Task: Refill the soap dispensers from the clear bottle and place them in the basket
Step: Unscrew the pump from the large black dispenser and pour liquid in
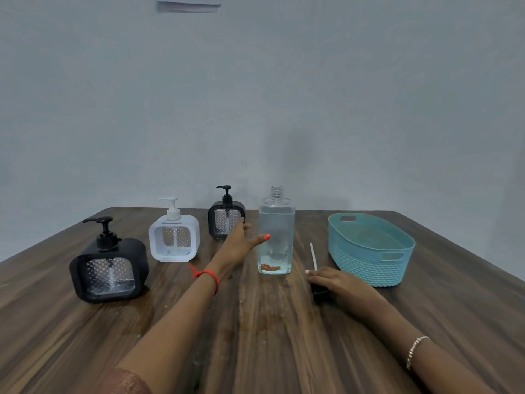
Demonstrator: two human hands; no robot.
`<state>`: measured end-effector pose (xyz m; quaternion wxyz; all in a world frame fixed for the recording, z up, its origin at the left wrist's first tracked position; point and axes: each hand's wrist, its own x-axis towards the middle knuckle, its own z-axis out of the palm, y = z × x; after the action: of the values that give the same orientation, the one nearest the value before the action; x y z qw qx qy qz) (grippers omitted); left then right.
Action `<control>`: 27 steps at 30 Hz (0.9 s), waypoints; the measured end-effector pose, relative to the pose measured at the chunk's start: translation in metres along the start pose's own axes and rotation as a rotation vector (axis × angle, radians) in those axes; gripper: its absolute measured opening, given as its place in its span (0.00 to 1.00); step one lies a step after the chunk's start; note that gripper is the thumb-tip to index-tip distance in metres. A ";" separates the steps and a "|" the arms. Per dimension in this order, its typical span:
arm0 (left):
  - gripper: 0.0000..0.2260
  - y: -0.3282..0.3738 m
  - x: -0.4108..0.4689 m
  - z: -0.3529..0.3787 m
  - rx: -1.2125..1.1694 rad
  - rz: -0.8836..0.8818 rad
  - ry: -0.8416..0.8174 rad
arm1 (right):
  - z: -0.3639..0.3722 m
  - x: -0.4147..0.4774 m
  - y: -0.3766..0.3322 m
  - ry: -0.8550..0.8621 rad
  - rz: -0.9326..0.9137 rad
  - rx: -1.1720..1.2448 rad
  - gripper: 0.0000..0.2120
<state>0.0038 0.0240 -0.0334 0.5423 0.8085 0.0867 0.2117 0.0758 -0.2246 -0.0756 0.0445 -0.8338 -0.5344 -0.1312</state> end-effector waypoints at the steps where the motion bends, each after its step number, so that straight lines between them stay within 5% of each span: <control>1: 0.40 -0.002 -0.002 -0.004 0.012 -0.009 0.002 | -0.003 0.001 -0.001 -0.012 0.015 0.003 0.26; 6: 0.31 0.001 -0.013 -0.030 0.069 0.054 0.048 | -0.028 0.019 -0.015 0.049 0.030 -0.001 0.24; 14: 0.12 0.027 -0.038 -0.110 0.130 0.290 0.332 | -0.054 0.112 -0.127 0.210 -0.142 0.462 0.13; 21: 0.17 0.030 -0.083 -0.197 0.359 0.436 0.607 | -0.043 0.188 -0.218 0.135 -0.054 0.824 0.30; 24: 0.23 0.018 -0.102 -0.219 0.338 0.372 0.712 | -0.039 0.210 -0.247 0.093 0.006 0.900 0.30; 27: 0.33 -0.004 -0.115 -0.234 0.190 0.206 0.636 | -0.035 0.228 -0.271 0.098 0.053 0.954 0.30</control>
<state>-0.2011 0.1796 0.0097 0.3862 0.7533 0.1887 0.4978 -0.0846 0.0837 0.0009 0.4507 -0.7263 -0.5110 0.0906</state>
